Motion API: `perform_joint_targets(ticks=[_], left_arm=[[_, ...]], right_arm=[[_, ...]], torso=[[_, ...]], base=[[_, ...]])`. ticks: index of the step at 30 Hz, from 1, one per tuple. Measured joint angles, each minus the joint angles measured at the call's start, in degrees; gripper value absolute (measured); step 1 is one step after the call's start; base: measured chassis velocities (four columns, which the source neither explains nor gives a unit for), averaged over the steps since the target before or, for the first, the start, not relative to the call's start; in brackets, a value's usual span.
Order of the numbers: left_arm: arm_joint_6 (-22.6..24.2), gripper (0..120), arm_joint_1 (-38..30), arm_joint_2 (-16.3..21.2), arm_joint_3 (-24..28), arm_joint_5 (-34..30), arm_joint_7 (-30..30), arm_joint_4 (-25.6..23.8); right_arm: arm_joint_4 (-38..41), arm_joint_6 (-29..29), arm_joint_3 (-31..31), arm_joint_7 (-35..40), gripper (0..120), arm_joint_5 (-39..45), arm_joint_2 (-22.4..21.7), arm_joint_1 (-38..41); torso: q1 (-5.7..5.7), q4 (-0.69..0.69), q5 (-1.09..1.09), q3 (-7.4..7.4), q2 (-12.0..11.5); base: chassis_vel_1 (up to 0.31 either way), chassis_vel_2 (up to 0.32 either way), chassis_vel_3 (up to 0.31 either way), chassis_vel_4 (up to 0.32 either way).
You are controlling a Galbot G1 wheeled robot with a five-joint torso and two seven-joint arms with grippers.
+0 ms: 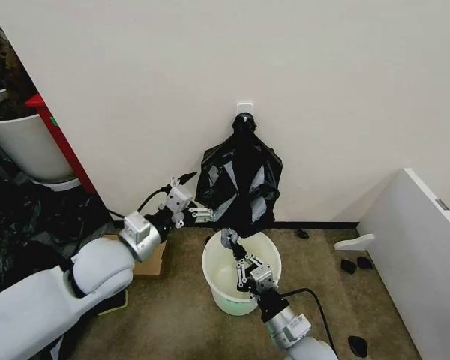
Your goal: Place the garbage bag over the trash bin.
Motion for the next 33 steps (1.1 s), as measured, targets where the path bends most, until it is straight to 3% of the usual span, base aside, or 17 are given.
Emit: perform_joint_targets(ticks=[11, 20, 31, 33], left_arm=[[0.6, 96, -8.4, -2.0, 11.4, -0.8, 2.4, 4.0], [1.6, 63, -14.8, -6.3, 16.4, -3.0, 1.2, 8.1], [2.0, 27, -15.1, -6.7, 17.4, -3.3, -0.7, 8.9], [2.2, 16, -14.8, -7.0, 17.3, -3.4, -1.6, 9.2]], right_arm=[[1.4, 0.6, 1.1, -0.2, 0, -0.4, -0.3, -1.2], [1.9, 0.7, 1.6, -0.3, 0, 0.1, 0.0, -1.7], [2.0, 0.5, 1.6, -0.2, 0, 0.3, 0.1, -1.3], [2.2, 0.4, 1.6, -0.1, 0, 0.7, 0.0, -1.2]], torso=[[0.0, 0.0, 0.01, -0.01, 0.0], [0.0, -0.01, 0.01, 0.0, 0.0], [0.0, 0.0, 0.01, 0.0, 0.0], [0.0, 0.0, 0.01, 0.0, 0.0]], base=[[0.0, 0.0, 0.0, 0.0], [0.0, 0.0, 0.0, 0.0], [0.0, 0.0, 0.0, 0.0], [0.0, 0.0, 0.0, 0.0]])
